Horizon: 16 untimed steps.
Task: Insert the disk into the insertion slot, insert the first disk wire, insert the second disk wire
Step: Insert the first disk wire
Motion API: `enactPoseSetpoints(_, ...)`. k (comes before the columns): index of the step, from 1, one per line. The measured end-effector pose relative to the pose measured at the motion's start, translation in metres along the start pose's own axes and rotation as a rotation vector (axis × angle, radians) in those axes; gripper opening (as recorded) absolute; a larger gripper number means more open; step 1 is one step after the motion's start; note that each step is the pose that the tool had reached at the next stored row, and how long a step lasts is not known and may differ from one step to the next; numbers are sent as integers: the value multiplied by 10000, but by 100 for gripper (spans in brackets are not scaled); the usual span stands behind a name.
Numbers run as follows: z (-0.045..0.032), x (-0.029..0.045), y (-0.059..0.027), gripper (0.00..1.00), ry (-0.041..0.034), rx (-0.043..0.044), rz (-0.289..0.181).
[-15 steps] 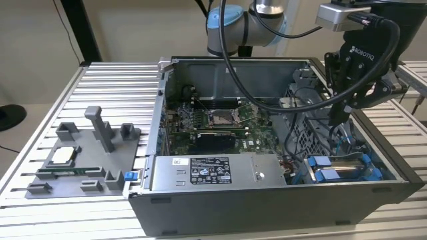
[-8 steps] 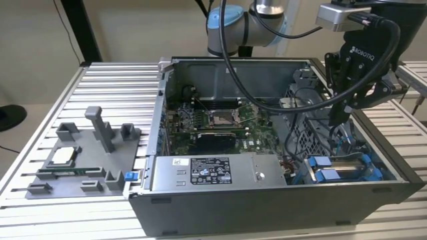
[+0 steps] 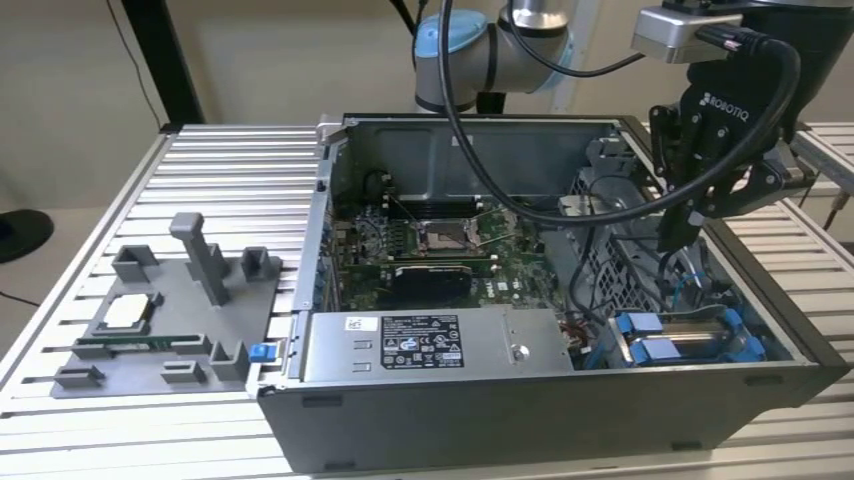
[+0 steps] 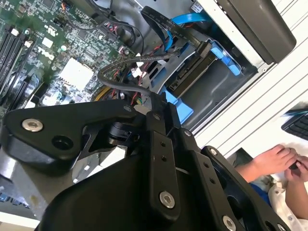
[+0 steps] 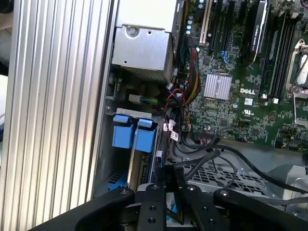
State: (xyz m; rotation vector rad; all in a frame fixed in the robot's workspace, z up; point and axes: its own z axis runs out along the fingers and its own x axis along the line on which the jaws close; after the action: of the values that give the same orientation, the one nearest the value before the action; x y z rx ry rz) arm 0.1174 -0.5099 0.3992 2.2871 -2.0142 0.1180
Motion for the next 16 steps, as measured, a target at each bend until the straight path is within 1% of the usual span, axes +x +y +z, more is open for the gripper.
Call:
enactPoseSetpoints(3, 4, 4, -20, 0, -4, -1, 8)
enactPoseSetpoints(12, 31, 35, -140, 0, -3, -10, 78)
enactPoseSetpoints(16, 49, 46, -149, 0, -3, -28, 218)
